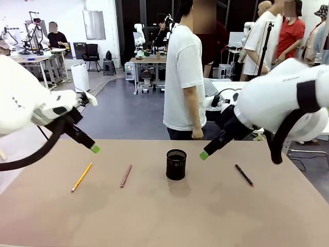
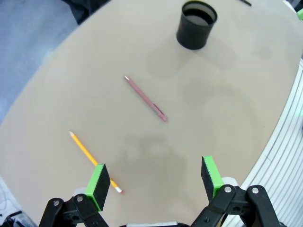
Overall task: Place the pens into the pen holder.
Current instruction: Pick up a writing instrument from the table and place it into the Pen holder.
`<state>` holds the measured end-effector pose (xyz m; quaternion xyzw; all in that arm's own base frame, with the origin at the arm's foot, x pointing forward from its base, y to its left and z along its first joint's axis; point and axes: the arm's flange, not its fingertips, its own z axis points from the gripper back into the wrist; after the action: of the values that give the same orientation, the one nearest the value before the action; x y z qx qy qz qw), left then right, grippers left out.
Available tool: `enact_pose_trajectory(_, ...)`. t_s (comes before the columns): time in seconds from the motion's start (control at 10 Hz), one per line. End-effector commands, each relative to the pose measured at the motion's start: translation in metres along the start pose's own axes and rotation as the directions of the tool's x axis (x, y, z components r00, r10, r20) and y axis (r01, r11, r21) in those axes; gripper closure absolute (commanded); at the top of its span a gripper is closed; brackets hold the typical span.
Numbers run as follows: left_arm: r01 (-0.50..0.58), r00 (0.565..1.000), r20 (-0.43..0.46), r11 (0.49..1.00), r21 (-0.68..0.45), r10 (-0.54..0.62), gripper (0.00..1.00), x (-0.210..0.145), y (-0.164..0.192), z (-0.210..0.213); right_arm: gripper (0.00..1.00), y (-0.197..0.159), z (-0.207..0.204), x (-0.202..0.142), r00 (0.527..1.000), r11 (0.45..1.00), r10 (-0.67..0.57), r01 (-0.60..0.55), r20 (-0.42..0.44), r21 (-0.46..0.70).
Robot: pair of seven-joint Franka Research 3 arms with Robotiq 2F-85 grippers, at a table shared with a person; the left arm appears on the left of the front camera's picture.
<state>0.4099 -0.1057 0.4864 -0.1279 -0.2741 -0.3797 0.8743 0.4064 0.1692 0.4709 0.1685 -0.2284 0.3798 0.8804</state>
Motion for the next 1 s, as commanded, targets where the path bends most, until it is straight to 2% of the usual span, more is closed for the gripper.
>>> enact_pose_trajectory(0.0,0.045,0.997,0.064,0.999,-0.008,-0.044,0.0,-0.007,0.019,0.01,0.0,-0.024,0.025,0.013,0.999,0.999,0.048,-0.048,0.015,0.015)
enact_pose_trajectory(0.3,0.073,0.997,0.036,0.996,0.05,-0.075,0.0,-0.008,0.044,0.042,0.0,-0.058,0.068,0.023,0.994,0.993,0.101,-0.103,0.042,0.057)
enact_pose_trajectory(0.5,0.083,0.997,-0.004,0.991,0.109,-0.083,0.0,-0.005,0.053,0.065,0.0,-0.075,0.092,0.024,0.992,0.995,0.099,-0.101,0.074,0.026)
enact_pose_trajectory(0.7,0.07,0.997,0.017,0.988,0.136,-0.073,0.0,-0.006,0.065,0.086,0.0,-0.093,0.111,0.019,0.982,0.992,0.126,-0.129,0.139,0.012)
enact_pose_trajectory(0.9,0.052,0.998,0.037,0.986,0.159,-0.059,0.0,0.0,0.071,0.104,0.0,-0.114,0.126,0.011,0.975,0.992,0.101,-0.113,0.196,0.051)
